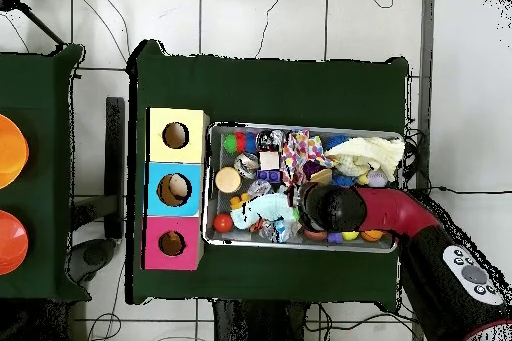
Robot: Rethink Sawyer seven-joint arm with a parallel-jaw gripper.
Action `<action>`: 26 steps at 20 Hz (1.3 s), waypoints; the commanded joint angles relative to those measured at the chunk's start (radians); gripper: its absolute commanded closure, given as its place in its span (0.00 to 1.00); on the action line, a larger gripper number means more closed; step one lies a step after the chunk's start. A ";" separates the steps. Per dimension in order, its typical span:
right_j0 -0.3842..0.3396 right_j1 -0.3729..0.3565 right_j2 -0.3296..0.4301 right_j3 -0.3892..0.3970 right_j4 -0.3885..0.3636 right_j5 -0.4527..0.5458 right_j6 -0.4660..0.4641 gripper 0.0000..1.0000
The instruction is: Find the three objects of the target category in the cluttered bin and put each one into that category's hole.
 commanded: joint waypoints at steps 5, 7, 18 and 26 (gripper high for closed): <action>-0.022 0.035 0.077 -0.048 -0.094 0.161 -0.313 0.00; -0.025 0.034 0.082 -0.049 -0.096 0.168 -0.314 0.00; -0.133 0.084 0.152 -0.113 -0.125 0.264 -0.488 0.00; -0.158 0.158 0.178 -0.214 -0.132 0.330 -0.581 0.00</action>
